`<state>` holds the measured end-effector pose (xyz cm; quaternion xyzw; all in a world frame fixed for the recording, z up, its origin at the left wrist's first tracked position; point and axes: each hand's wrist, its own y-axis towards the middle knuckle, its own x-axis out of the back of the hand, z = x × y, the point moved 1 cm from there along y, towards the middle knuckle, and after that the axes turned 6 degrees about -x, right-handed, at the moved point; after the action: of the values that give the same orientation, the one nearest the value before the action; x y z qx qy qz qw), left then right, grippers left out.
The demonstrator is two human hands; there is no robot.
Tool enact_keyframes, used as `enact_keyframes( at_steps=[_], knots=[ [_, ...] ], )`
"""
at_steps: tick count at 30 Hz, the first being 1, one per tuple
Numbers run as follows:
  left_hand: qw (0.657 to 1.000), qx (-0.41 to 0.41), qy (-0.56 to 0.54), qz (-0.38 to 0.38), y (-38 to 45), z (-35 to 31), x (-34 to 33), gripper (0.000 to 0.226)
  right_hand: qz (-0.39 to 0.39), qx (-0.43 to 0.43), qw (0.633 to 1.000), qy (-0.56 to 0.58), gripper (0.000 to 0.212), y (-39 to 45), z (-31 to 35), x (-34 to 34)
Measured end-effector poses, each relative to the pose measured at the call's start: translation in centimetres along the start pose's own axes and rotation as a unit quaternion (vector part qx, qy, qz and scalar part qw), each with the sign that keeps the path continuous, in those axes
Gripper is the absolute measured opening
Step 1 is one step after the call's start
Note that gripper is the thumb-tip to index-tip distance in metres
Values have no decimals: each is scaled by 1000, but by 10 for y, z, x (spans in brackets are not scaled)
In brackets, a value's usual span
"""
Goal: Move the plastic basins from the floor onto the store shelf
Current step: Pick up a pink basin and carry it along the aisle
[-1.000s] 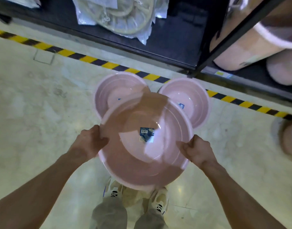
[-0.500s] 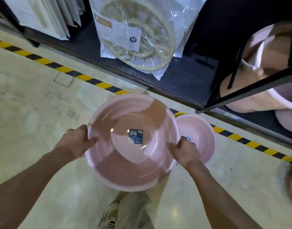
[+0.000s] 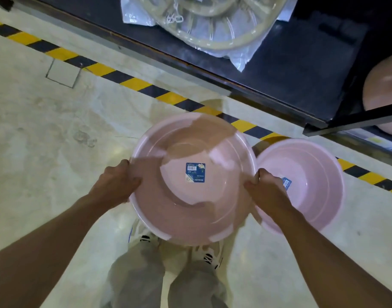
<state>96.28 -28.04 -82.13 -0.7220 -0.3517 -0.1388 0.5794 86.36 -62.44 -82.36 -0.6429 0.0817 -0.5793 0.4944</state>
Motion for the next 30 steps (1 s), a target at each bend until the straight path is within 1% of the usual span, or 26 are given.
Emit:
enact_keyframes(
  at_steps=[1,4,7,10,17,22,25,30],
  knots=[
    [1000,-5,4,7,8,3,-4,22,-10,3,1000,-11,15,6,-1,-7],
    [1000,-6,25,9,30,12,-16,22,-23,3,999,-28,33,23,-2,-27],
    [998,-13,52,14,48,19,-25,28,-36,6,999,-37,36,35,-1,-44],
    [999,-12,49,10,61,24,-31,31,-53,14,997,-52,41,41,2,-57],
    [999,-7,37,17,80,28,-36,24,-68,14,991,-115,33,50,6,-70],
    [999,-10,41,18,89,30,-37,29,-59,-18,989,-136,38,60,6,-80],
    [999,-7,15,27,89,31,-41,27,-61,-29,987,-147,40,62,4,-86],
    [1000,5,0,23,85,25,-37,25,-62,-32,989,-131,47,60,1,-84]
  ],
)
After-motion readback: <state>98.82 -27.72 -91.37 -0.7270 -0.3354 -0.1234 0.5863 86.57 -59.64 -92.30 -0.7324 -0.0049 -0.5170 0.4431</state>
